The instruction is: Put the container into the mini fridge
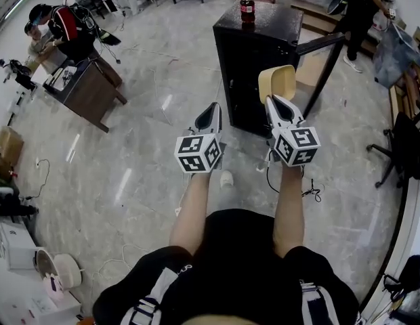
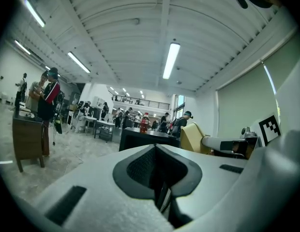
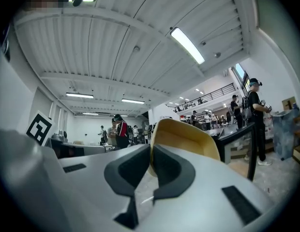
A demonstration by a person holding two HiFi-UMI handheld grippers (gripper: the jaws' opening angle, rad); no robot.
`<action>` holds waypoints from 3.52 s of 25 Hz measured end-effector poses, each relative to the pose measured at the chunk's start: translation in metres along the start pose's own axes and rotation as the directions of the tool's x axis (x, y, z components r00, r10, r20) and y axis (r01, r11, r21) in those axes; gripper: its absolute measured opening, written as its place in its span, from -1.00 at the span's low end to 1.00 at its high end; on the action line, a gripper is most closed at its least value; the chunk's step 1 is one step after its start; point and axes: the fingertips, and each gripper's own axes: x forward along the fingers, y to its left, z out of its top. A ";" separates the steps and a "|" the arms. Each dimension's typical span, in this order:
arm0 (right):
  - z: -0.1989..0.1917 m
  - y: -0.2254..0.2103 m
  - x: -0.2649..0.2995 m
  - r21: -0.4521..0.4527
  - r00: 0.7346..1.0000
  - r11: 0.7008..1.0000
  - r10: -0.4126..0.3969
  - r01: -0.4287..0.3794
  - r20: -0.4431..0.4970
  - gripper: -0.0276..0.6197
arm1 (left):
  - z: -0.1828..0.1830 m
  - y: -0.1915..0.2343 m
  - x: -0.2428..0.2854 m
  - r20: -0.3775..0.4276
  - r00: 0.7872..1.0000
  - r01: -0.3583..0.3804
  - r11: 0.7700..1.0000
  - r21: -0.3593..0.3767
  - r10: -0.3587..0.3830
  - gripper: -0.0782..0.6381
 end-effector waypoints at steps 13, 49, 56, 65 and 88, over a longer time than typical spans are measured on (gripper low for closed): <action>-0.029 -0.035 0.123 -0.017 0.996 1.000 -0.013 0.011 -0.086 -0.84 | -0.007 0.087 0.118 -0.038 0.999 0.021 0.994 -0.103 -0.025 -0.75; -0.144 -0.097 0.307 -0.371 0.816 0.904 -0.045 -0.212 -0.576 -0.84 | -0.022 0.211 0.267 -0.130 0.990 0.027 0.983 -0.181 -0.051 -0.75; -0.159 -0.135 0.334 -0.428 0.775 0.871 -0.092 -0.242 -0.625 -0.84 | -0.010 0.230 0.271 -0.130 0.989 0.052 0.984 -0.170 -0.074 -0.75; -0.190 -0.174 0.363 -0.530 0.705 0.811 -0.223 -0.250 -0.673 -0.84 | -0.001 0.248 0.274 -0.112 0.992 0.046 0.983 -0.177 -0.066 -0.75; -0.019 -0.106 0.331 -0.117 0.985 0.978 -0.175 0.173 -0.006 -0.87 | 0.020 0.210 0.290 -0.062 0.996 0.067 0.997 -0.036 -0.069 -0.75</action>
